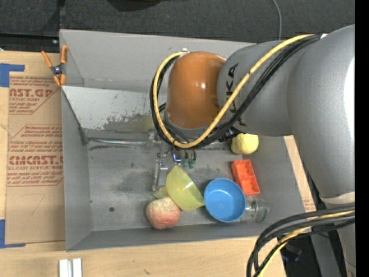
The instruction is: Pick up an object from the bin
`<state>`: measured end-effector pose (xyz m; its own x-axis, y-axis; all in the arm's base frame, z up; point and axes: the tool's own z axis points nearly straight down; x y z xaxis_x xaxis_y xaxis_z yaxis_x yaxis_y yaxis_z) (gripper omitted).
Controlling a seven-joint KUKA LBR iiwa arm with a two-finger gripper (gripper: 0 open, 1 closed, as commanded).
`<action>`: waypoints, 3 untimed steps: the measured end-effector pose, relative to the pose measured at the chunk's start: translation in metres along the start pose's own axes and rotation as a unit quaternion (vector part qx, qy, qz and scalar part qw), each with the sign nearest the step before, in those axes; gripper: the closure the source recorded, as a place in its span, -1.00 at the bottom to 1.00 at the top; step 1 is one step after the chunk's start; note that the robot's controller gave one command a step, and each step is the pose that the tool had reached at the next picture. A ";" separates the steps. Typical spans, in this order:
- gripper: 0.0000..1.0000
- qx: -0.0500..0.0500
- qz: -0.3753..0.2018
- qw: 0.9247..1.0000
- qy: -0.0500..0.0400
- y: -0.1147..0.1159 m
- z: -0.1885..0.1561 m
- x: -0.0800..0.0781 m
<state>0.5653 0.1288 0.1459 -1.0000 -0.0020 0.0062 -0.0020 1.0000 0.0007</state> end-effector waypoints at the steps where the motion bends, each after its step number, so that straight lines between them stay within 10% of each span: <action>1: -1.00 -0.001 0.001 1.000 -0.004 -0.001 -0.005 -0.002; 2: -1.00 -0.003 -0.162 0.987 -0.017 -0.001 0.051 0.060; 3: -1.00 0.000 -0.073 0.997 -0.006 -0.113 0.013 0.037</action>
Offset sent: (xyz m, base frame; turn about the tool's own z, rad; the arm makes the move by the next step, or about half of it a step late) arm -0.0847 -0.0085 -0.0759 -0.3425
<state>0.5288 0.0159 0.1326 -0.9890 -0.1480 -0.0063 -0.1480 0.9890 -0.0001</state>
